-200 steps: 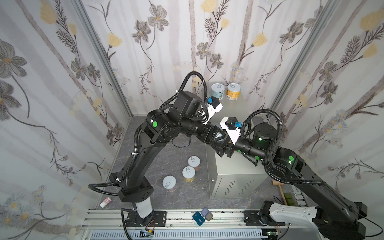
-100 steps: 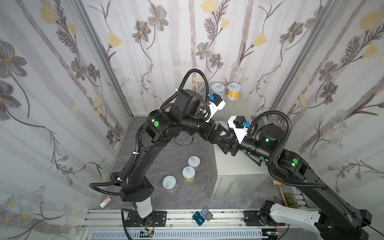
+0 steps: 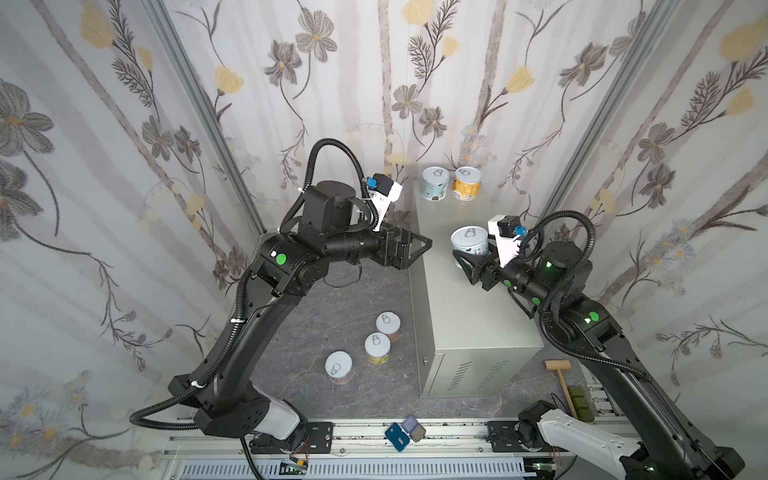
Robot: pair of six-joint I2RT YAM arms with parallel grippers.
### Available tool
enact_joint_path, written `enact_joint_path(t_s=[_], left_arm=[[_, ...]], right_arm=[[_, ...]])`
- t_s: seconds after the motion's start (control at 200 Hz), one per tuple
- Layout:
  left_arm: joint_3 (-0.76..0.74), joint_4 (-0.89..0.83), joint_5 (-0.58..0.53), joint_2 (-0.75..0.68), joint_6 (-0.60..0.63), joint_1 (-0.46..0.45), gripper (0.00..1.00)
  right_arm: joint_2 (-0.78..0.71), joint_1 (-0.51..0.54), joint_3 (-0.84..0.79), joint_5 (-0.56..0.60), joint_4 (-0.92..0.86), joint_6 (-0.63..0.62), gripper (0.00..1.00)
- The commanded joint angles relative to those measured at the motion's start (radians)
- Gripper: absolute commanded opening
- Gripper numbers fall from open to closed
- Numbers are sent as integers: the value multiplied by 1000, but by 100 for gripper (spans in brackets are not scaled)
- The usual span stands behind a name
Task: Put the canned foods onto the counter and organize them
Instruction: 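Carry the pale blue can with the right gripper beside the cabinet-top cans while left withdraws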
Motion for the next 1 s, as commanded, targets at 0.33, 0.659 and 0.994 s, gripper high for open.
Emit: enact_joint_path(t_s=[0.33,0.659,0.994], left_arm=[[-262,119,-46,-257,-11,38,100],[-354,148,-76,-340,-4,39,100],[-388,172,-88,-350,1,45,100]], right_arm=[[200,-204,21,-145,403,50,73],[329,-268,38,-214,524,60,75],[434,-294,106,-222,514,74,80]])
